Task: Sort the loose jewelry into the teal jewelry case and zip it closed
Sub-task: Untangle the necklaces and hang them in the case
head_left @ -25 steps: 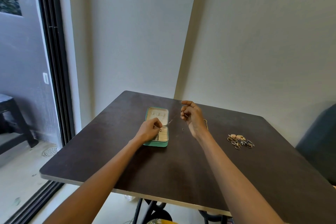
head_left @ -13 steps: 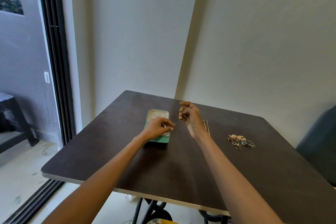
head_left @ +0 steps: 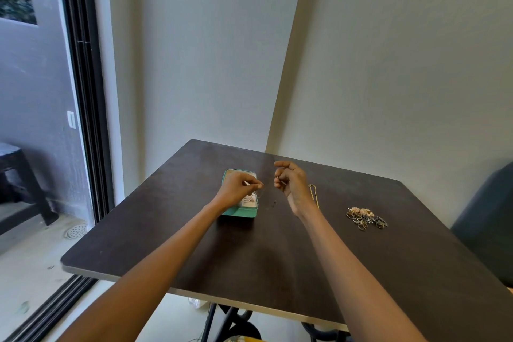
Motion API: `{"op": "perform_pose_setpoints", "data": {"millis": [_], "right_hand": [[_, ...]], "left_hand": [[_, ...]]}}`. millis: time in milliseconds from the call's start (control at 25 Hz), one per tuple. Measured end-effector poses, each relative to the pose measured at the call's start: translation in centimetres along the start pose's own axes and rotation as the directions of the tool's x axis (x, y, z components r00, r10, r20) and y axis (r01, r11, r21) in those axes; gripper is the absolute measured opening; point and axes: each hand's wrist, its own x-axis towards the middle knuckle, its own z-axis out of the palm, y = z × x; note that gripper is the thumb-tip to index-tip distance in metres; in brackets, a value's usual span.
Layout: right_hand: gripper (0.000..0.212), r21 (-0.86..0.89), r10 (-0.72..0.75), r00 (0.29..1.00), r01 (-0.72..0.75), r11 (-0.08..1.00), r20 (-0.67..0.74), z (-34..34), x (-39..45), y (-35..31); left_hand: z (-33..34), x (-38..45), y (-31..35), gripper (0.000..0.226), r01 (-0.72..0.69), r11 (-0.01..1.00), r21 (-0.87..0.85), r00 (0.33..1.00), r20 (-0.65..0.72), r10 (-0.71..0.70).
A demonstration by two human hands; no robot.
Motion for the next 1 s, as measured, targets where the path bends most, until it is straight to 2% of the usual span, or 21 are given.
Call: {"op": "perform_pose_setpoints", "data": {"millis": [120,240,360,520,600,720,880,1000], "right_hand": [[0.038,-0.115,0.064,0.997,-0.068,0.991,-0.035,-0.6,-0.1,0.9],[0.038,-0.350,0.094,0.994,-0.110,0.930,-0.061,-1.2,-0.1,1.6],[0.036,-0.532,0.115,0.993,-0.094,0.842,0.007,-1.7,-0.1,2.3],[0.021,-0.643,0.124,0.992,-0.076,0.762,0.029,-2.1,0.1,2.8],[0.016,-0.680,0.093,0.995,-0.038,0.733,0.046,-2.2,0.2,3.0],[0.022,-0.667,0.066,0.998,-0.036,0.744,0.020,-2.2,0.3,3.3],[0.023,-0.622,0.067,0.997,-0.071,0.780,-0.029,-1.9,-0.2,3.5],[0.022,-0.536,0.044,0.995,-0.088,0.840,-0.095,-1.6,-0.2,3.3]], "left_hand": [[-0.4,0.5,-0.1,0.015,0.019,0.999,-0.041,1.000,-0.015,-0.020],[-0.5,0.5,0.0,0.013,0.025,0.995,-0.098,0.998,-0.063,-0.031],[-0.5,0.7,0.1,0.014,0.038,0.977,-0.209,0.996,-0.070,-0.054],[-0.6,1.3,0.5,0.017,0.070,0.939,-0.336,0.989,-0.096,-0.108],[-0.7,1.4,0.7,0.017,0.065,0.940,-0.336,0.989,-0.100,-0.104],[-0.7,1.4,0.6,0.015,0.068,0.915,-0.397,0.987,-0.105,-0.119],[-0.4,0.8,0.1,0.015,0.151,0.803,-0.577,0.976,-0.041,-0.213],[-0.3,0.7,0.0,0.013,0.203,0.745,-0.636,0.962,-0.011,-0.272]]}}
